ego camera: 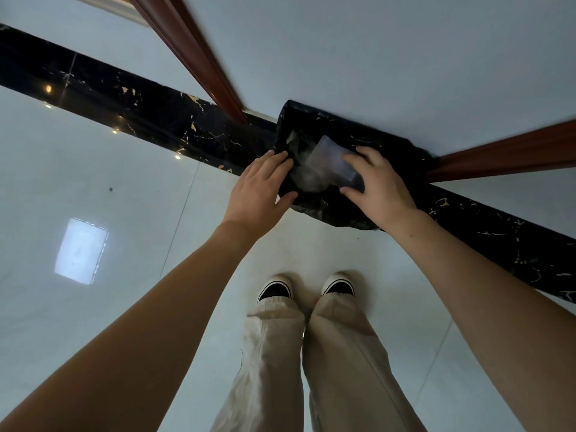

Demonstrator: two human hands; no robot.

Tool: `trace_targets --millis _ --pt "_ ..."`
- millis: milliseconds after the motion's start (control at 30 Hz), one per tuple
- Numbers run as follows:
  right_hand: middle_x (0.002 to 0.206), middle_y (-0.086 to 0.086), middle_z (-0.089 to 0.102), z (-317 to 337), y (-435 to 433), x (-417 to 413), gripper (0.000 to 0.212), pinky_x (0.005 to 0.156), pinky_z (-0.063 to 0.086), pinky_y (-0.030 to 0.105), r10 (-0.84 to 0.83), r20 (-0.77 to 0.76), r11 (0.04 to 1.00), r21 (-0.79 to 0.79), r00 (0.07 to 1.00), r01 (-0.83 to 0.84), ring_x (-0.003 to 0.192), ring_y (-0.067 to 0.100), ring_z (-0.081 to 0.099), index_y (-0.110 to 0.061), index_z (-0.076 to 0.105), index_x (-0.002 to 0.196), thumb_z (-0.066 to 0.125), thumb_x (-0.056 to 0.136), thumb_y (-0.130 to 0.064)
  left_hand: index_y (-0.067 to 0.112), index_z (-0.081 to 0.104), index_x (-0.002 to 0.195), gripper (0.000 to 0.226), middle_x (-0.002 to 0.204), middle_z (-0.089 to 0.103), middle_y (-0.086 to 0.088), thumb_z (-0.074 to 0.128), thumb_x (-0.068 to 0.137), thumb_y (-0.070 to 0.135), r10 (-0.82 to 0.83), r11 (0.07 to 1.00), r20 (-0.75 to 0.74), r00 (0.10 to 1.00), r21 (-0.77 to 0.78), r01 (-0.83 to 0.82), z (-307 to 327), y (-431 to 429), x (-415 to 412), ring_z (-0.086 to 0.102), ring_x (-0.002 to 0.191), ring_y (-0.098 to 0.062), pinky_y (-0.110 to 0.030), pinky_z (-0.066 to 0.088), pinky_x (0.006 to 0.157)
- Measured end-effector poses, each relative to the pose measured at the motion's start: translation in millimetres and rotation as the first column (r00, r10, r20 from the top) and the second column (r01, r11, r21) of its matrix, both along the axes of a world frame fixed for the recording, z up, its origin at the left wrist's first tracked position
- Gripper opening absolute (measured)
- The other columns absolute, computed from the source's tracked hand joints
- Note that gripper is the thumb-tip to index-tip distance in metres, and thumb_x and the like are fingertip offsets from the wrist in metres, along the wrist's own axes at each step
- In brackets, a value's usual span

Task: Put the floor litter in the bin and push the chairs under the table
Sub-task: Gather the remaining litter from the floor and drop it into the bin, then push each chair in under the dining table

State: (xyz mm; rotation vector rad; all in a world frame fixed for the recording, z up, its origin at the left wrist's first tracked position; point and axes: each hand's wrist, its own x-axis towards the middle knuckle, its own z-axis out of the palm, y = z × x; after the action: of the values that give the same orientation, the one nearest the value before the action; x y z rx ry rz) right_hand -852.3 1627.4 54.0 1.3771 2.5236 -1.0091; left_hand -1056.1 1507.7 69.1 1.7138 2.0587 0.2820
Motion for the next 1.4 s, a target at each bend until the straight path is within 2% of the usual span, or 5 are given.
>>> trace_targets --millis 233,767,900,1133,1400 --pt "0.142 0.019 0.048 123 -18 13 0.055 0.109 0.039 0.047 -0.041 -0.053 0.984 0.171 0.998 0.050 0.130 0.036 0.045 -0.004 0.052 0.137 0.070 0.088 -0.021 0.010 0.043 0.141 0.057 0.147 0.044 -0.006 0.058 0.092 0.036 -0.049 0.998 0.010 0.999 0.042 0.049 110 4 -5 0.032 0.140 -0.026 -0.042 0.027 0.115" --pt "0.134 0.017 0.057 578 -163 68 0.049 0.107 0.041 0.046 -0.294 -0.209 0.827 0.434 0.933 0.357 0.126 0.032 0.050 -0.003 0.055 0.134 0.058 0.096 -0.033 0.011 0.047 0.139 0.052 0.142 0.050 -0.006 0.058 0.093 0.035 -0.214 0.926 0.049 0.976 0.327 0.187 562 -81 36 0.040 0.135 -0.025 -0.040 0.032 0.112" --pt "0.132 0.014 0.059 625 -225 89 0.052 0.106 0.040 0.041 -0.385 -0.199 0.796 0.424 0.901 0.433 0.125 0.031 0.053 -0.005 0.058 0.132 0.047 0.096 -0.041 0.014 0.047 0.139 0.053 0.141 0.050 -0.004 0.054 0.094 0.040 -0.309 0.888 0.035 0.950 0.369 0.275 607 -129 55 0.041 0.134 -0.022 -0.039 0.033 0.111" --pt "0.145 0.008 0.051 645 -322 148 0.049 0.112 0.036 0.042 -0.550 -0.174 0.724 0.388 0.816 0.571 0.135 0.026 0.044 -0.012 0.052 0.140 0.058 0.096 -0.034 0.019 0.039 0.145 0.055 0.147 0.043 0.003 0.035 0.098 0.048 -0.514 0.811 -0.004 0.858 0.324 0.487 632 -178 107 0.029 0.142 -0.017 -0.041 0.029 0.114" --pt "0.139 0.011 0.055 680 -449 232 0.054 0.108 0.041 0.047 -0.734 -0.263 0.492 0.428 0.625 0.758 0.129 0.030 0.050 -0.010 0.053 0.139 0.041 0.098 -0.044 0.017 0.041 0.143 0.057 0.144 0.046 -0.001 0.024 0.098 0.048 -0.723 0.640 -0.048 0.689 0.329 0.694 667 -224 215 0.036 0.137 -0.021 -0.038 0.025 0.115"
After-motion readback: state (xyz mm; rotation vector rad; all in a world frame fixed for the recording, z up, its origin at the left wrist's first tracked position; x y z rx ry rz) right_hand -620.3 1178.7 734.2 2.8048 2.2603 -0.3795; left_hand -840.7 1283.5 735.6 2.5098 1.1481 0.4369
